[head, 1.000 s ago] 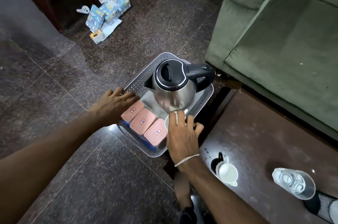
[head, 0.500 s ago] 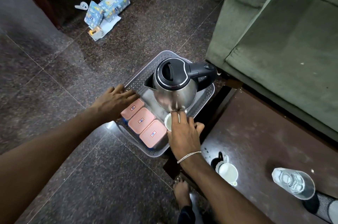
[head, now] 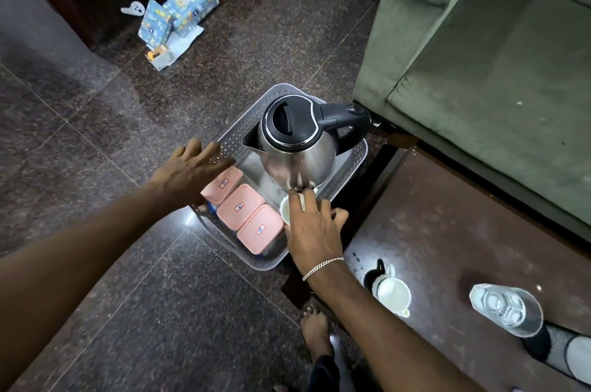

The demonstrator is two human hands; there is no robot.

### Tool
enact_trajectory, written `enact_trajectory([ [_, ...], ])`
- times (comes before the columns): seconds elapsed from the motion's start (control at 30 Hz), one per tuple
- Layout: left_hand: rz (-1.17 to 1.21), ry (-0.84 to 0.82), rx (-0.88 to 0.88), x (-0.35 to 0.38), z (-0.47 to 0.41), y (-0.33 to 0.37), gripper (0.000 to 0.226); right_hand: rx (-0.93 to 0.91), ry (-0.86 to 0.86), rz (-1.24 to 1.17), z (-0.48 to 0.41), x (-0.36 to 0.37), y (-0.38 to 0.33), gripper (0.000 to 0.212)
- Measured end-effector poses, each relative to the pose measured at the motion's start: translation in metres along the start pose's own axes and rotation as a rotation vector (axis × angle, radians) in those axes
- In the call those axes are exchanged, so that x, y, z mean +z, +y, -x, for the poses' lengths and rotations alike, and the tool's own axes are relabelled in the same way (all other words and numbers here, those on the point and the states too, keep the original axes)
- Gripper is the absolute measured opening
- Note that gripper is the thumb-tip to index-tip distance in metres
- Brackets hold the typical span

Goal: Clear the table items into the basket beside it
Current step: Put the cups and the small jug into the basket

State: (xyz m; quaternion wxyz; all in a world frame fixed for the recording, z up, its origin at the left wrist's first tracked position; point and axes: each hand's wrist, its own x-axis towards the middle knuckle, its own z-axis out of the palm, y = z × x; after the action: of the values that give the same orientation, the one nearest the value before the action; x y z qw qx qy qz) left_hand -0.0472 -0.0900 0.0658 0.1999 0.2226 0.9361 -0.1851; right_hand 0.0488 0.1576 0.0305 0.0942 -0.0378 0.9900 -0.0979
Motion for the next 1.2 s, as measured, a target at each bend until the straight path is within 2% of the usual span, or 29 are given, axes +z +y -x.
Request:
enact_trajectory([
  [0.2,0.125,0.057,-0.039,-0.007,0.015,0.009,0.124,-0.022,0.027,-0.051,0.006,-0.005,0.007,0.065],
  [0.27,0.161,0.09,-0.028,-0.009,0.021,0.013,0.115,-0.034,0.055,-0.084,0.008,-0.01,0.01,0.062],
  [0.37,0.163,0.206,0.053,-0.014,0.033,0.029,0.082,-0.055,0.079,-0.139,0.016,-0.02,0.022,0.064],
  [0.4,0.174,0.256,0.076,-0.016,0.037,0.036,0.078,-0.058,0.089,-0.158,0.02,-0.024,0.027,0.066],
  [0.53,0.263,0.423,0.143,-0.025,0.052,0.076,0.073,-0.027,0.148,-0.203,0.043,-0.039,0.053,0.069],
  [0.63,0.274,0.486,0.208,-0.037,0.053,0.115,0.071,0.014,0.186,-0.216,0.067,-0.048,0.082,0.065],
  [0.8,0.349,0.391,0.277,-0.055,0.045,0.196,0.075,0.113,0.152,-0.216,0.121,-0.048,0.139,0.059],
  [1.0,0.397,0.263,0.355,-0.051,0.026,0.294,0.085,0.214,0.019,-0.28,0.18,-0.025,0.212,0.053],
  [1.13,0.445,0.109,0.286,-0.037,0.015,0.344,0.086,0.263,-0.047,-0.315,0.208,0.003,0.247,0.05],
  [1.2,0.488,0.023,0.244,-0.028,0.011,0.364,0.097,0.276,-0.078,-0.35,0.216,0.02,0.257,0.05],
])
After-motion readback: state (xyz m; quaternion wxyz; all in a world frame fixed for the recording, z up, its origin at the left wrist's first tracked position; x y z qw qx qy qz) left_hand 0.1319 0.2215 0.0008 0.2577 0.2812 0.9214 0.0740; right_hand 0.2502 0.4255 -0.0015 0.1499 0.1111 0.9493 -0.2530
